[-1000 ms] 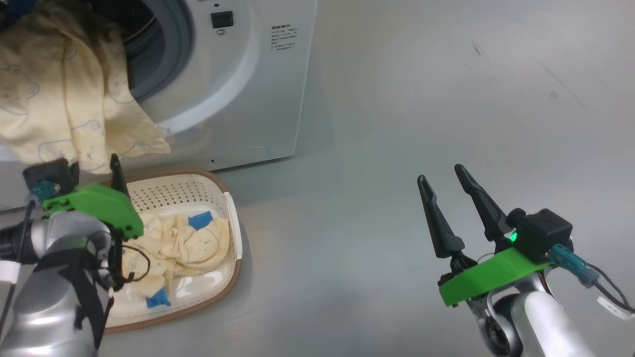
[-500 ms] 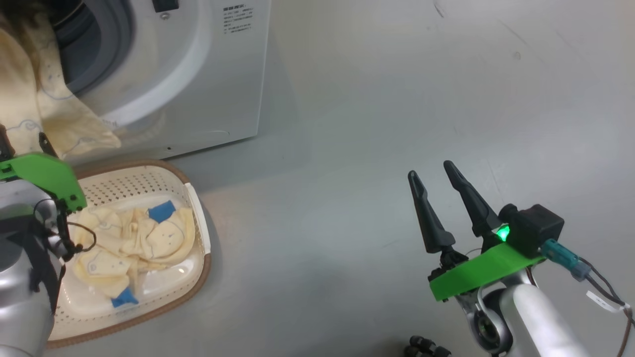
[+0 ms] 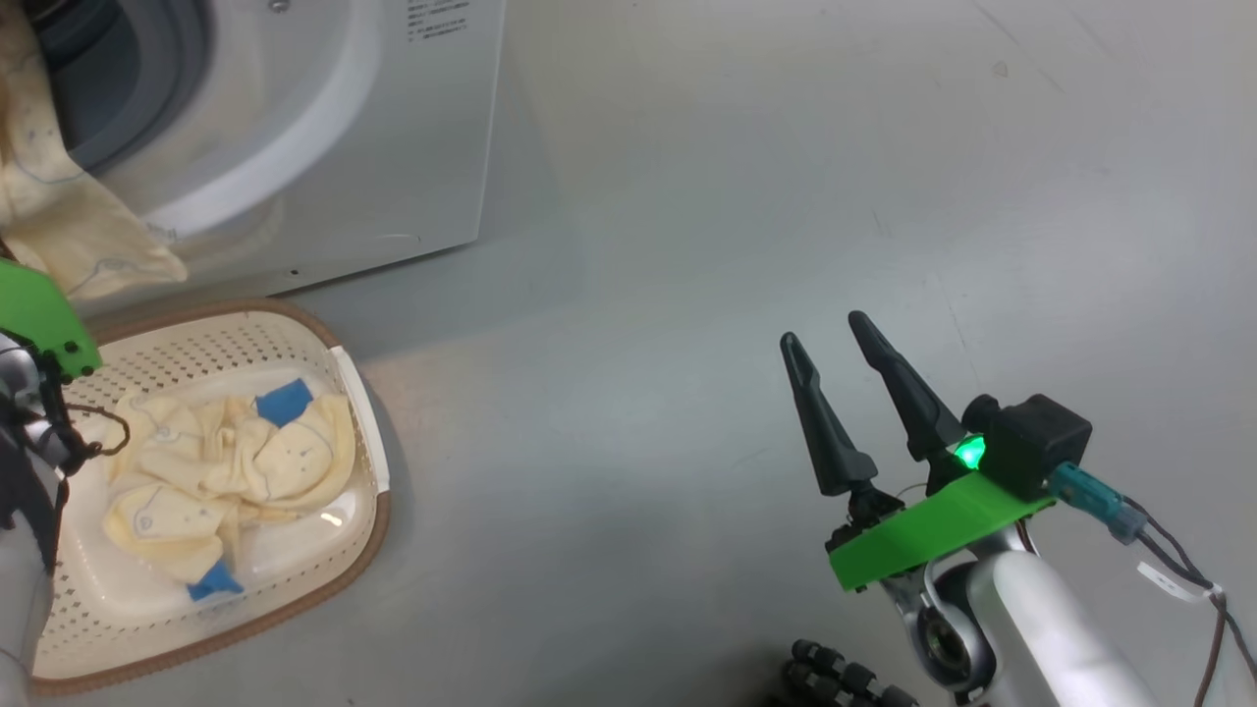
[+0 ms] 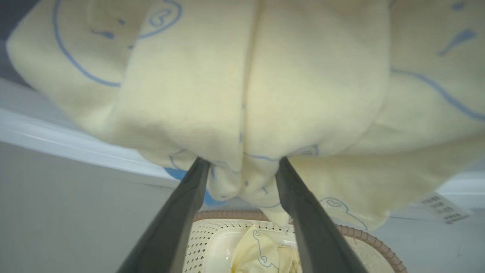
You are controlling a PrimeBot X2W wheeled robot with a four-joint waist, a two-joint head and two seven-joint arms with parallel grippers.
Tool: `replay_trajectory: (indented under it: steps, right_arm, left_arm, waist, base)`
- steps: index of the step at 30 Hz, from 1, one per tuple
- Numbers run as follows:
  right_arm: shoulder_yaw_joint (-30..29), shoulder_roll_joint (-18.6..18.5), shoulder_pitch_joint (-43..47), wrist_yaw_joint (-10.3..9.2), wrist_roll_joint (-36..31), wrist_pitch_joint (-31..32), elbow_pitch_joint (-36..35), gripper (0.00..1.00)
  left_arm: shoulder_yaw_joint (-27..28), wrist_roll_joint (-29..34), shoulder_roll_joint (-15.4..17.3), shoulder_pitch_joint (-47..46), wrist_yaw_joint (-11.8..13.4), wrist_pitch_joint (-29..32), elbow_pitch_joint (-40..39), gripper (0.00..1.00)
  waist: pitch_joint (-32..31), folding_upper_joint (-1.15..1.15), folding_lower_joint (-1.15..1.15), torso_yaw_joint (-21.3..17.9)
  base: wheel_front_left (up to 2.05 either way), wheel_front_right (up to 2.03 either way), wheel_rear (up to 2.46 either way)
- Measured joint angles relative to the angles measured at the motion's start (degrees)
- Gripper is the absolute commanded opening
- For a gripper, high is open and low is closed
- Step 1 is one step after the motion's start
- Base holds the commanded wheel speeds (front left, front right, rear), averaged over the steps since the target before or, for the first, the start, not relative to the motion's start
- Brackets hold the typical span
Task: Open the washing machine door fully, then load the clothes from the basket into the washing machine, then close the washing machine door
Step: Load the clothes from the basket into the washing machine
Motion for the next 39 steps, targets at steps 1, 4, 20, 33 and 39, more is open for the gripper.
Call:
replay_trajectory:
  steps: [1,4,20,33,39]
  right_arm:
    - [0.1,0.0,0.0,0.0,0.1,0.0,0.2,1.0]
    - [0.4,0.0,0.0,0.0,0.5,-0.2,0.5,1.0]
    - [-0.5,0.0,-0.1,0.0,0.9,-0.5,0.9,1.0]
    - [-2.1,0.0,-0.1,-0.01,0.3,-0.5,0.8,1.0]
    - [-1.8,0.0,-0.1,0.0,0.3,-0.5,0.8,1.0]
  left_arm:
    - [0.1,-0.3,0.0,0.0,-0.1,0.0,0.2,0.49]
    - [0.4,-0.3,0.0,-0.1,-0.4,-0.2,1.1,0.0]
    - [-2.2,-1.8,-0.8,-4.0,-9.1,8.8,2.7,0.0]
    - [-2.9,-5.3,0.2,-4.5,-13.3,24.5,-10.9,0.0]
    - [-1.6,-6.5,3.5,-3.6,-9.4,29.7,-24.0,0.0]
  waist:
    - [0.1,0.0,0.0,-0.1]
    - [0.1,0.0,0.0,-0.4]
    - [0.0,0.0,0.0,2.0]
    - [-0.9,0.0,0.0,5.1]
    - [-0.8,0.0,0.0,4.8]
  base:
    - [0.0,0.0,0.0]
    - [0.0,0.0,0.0]
    - [0.0,0.0,0.0]
    - [0.0,0.0,0.0]
    - [0.0,0.0,0.0]
